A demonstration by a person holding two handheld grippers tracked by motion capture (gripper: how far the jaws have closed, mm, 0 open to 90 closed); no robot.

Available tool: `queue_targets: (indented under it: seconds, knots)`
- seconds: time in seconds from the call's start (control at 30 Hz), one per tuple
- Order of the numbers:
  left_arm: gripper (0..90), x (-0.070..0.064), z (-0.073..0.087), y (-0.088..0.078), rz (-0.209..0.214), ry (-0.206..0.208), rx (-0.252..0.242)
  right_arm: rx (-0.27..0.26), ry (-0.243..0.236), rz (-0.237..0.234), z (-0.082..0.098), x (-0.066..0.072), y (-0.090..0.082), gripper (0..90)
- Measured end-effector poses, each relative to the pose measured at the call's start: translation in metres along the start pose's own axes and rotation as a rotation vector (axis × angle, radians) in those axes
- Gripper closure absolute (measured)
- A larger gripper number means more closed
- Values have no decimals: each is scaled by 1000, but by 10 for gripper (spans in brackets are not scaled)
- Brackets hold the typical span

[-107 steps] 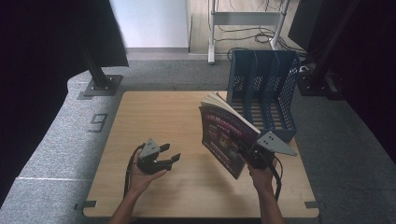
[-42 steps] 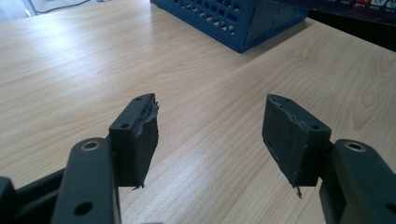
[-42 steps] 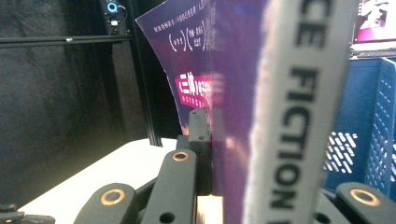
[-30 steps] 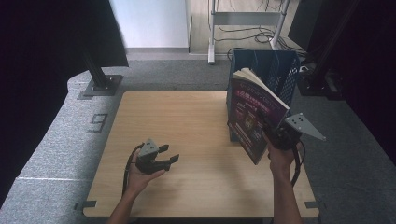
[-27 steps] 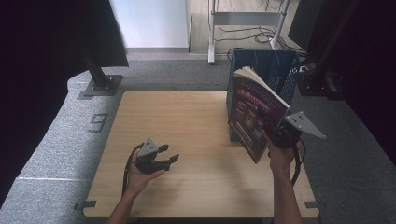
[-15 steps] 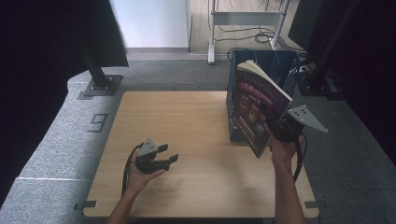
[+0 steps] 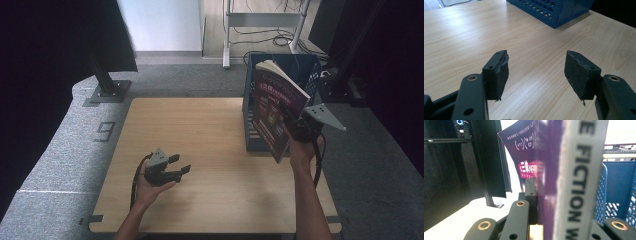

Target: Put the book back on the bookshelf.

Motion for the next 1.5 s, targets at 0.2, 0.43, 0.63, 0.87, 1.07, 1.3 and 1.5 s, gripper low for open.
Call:
queue_targets:
  seconds: [0.2,0.43,0.63,0.87,1.07,1.3,1.5]
  knots:
    - [362,0,0,0,1,-1,0,3,-4,16,1,-2,8,819]
    - [362,-3,0,0,10,-1,-4,6,12,25,3,-5,17,819]
    - [362,-2,0,0,4,-1,0,6,21,44,7,-9,26,819]
    - [361,-2,0,1,7,1,8,19,21,67,12,-14,34,819]
    - [360,-2,0,1,5,1,11,25,20,84,13,-15,42,818]
    - [360,-1,1,1,5,0,9,27,21,102,16,-18,52,818]
    - [360,-1,1,2,4,2,14,26,8,113,16,-19,58,818]
Point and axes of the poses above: each handheld gripper's, and its own axes: y roughly forward along the jaws, z roughly out of its underside, x roughly to its left, the point moved 3 cm from there along y, roughly forward along the jaws, and after that the axes turned 9 degrees about -y, right-handed, at the moved point
